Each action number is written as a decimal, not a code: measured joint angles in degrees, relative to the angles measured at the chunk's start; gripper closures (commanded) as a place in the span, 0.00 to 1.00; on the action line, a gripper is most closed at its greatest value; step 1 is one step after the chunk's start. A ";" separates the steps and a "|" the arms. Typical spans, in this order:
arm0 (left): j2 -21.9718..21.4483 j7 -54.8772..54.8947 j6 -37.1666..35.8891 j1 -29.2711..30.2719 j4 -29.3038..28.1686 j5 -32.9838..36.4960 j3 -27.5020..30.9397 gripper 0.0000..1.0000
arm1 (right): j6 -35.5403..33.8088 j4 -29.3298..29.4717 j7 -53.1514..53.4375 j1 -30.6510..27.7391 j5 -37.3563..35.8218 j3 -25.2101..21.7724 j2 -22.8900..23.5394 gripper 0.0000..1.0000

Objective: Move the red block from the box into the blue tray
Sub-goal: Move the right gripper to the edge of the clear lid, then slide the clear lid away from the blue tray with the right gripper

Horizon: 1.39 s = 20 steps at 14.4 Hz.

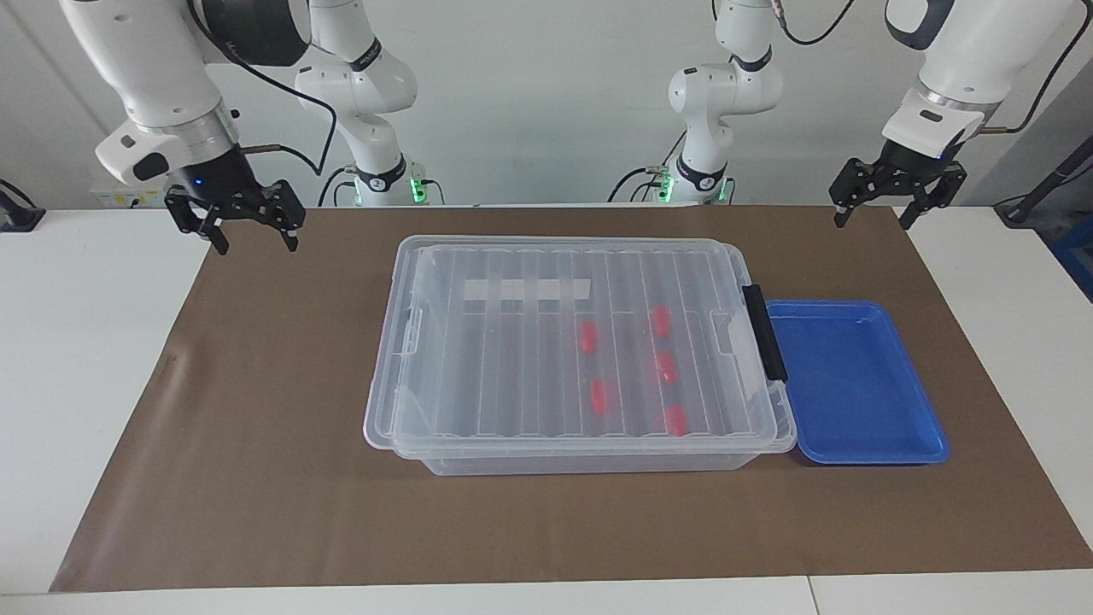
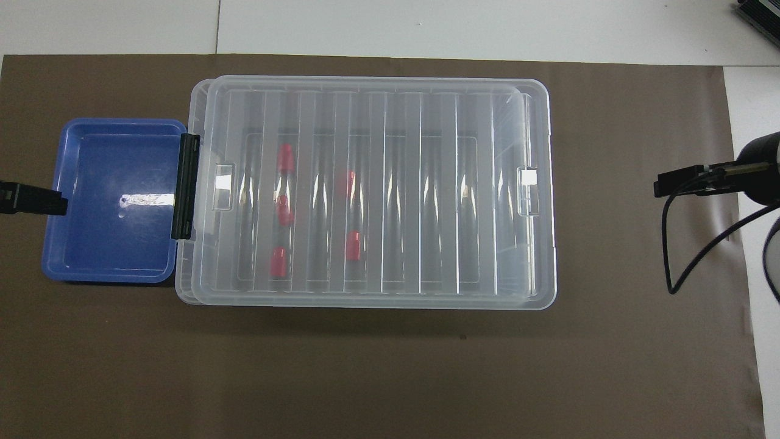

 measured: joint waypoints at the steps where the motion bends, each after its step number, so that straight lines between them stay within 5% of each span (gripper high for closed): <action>1: 0.00 0.00 0.00 0.00 0.00 0.00 0.00 0.00 | 3.26 -1.90 0.51 1.75 0.02 0.15 0.27 0.00; 7: 0.00 0.00 0.00 0.00 0.00 0.00 0.00 0.00 | 15.06 -5.76 6.45 10.81 0.03 0.60 6.15 0.00; 20: 0.00 0.00 -0.44 -0.04 0.00 0.00 -0.30 0.00 | 19.60 -8.96 6.44 7.70 -2.92 0.15 9.36 0.00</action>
